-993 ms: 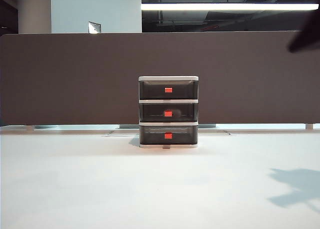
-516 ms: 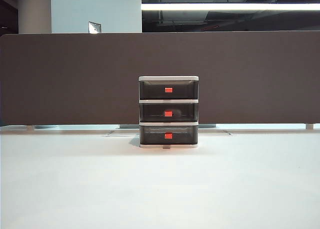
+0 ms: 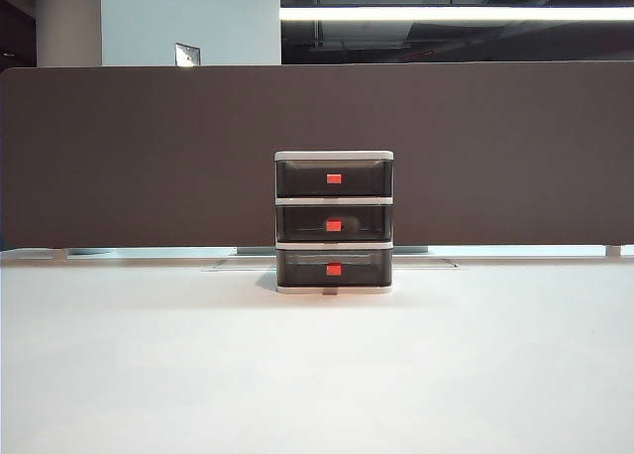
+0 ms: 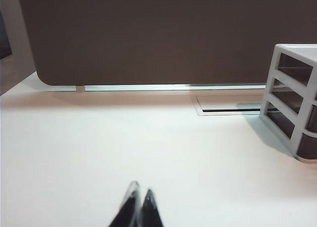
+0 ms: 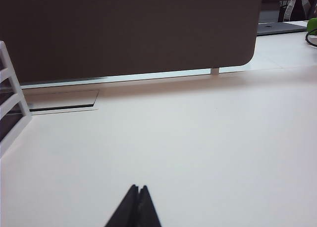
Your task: Pick up the earphone case on the table, open the lid, insert the wireless earphone on the table into it, close the lid, put the earphone case into the second layer of the drawer, and finally close the drawer.
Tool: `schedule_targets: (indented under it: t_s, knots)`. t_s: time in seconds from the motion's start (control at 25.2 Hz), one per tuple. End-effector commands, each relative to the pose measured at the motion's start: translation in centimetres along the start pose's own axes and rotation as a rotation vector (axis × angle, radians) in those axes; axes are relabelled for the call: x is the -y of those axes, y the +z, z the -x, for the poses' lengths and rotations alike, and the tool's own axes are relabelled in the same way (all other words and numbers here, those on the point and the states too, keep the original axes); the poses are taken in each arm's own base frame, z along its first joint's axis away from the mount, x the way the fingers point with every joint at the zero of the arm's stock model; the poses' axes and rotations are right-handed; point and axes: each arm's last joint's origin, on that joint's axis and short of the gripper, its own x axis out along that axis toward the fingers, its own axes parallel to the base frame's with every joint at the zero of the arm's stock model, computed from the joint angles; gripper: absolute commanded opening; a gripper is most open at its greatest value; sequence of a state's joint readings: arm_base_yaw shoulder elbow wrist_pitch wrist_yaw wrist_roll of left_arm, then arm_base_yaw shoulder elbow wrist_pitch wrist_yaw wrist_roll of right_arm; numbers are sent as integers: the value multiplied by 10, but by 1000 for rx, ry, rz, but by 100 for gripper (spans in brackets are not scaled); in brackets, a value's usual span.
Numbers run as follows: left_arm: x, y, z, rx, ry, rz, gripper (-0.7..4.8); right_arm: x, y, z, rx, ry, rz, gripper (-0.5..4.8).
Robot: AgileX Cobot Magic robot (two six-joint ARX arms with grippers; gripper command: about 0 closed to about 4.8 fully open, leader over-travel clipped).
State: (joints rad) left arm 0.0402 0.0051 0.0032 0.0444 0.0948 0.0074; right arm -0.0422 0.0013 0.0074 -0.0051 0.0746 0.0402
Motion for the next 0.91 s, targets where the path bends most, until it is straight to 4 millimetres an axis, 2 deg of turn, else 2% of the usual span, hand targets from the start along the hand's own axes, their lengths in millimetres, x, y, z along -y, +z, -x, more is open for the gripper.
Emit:
schedule_targets:
  t_s: [0.04, 0.36, 0.91]
  knots:
    - [0, 1, 0, 9, -1, -5, -6, -2, 1, 0, 30, 46, -2, -3]
    - [0, 1, 0, 9, -1, -5, -6, -5, 1, 0, 27, 110, -1, -3]
    - [0, 1, 0, 9, -1, -5, -6, -4, 1, 0, 23, 98, -2, -3]
